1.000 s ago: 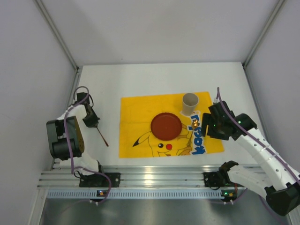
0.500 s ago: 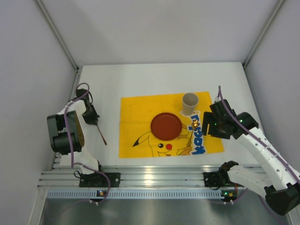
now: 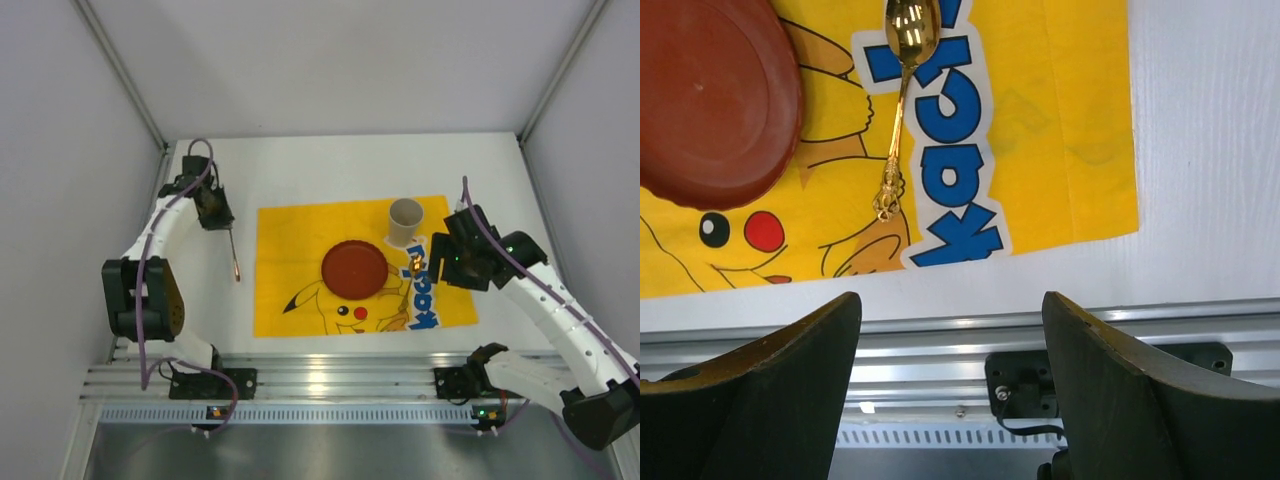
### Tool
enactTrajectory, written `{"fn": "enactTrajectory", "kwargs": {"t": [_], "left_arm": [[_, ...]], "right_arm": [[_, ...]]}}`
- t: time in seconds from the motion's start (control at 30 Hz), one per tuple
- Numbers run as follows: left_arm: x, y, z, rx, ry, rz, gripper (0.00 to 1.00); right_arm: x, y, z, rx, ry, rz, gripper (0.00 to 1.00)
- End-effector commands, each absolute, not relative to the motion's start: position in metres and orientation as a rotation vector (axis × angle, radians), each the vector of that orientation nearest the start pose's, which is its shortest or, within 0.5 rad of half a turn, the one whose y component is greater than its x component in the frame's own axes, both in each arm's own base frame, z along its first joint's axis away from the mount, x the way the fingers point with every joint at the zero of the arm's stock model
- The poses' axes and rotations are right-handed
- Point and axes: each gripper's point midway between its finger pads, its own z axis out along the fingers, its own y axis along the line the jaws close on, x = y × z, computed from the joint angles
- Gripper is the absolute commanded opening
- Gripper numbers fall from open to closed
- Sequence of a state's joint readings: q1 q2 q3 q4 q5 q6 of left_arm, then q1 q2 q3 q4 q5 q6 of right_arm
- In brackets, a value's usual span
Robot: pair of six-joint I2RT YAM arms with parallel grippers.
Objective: Set the dinner table for one person
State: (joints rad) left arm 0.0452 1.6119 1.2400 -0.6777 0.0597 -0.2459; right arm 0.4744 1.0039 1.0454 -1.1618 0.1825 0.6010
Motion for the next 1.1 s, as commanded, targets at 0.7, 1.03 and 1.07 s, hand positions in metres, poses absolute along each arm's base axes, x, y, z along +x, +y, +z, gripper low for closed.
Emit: {"fn": "enactTrajectory", "kwargs": {"t": [0.7,1.03,1.07], "left_arm": [[0.344,-0.187,0.053,-0.169,2.743,-0.357,0.00],[0.323,-0.188,0.023,-0.175,2.814,-0.333,0.00],[0.322,-0.189,0.023,-0.170,2.816,-0.334,0.00]], "right_arm": [[0.201,0.121,0.126,0.116,2.628,0.338,0.62],[0.225,0.173,0.088,0.087,2.675,0.606,0.00],[0.226,0.176,0.084,0.091,2.681,0.616,0.00]]}}
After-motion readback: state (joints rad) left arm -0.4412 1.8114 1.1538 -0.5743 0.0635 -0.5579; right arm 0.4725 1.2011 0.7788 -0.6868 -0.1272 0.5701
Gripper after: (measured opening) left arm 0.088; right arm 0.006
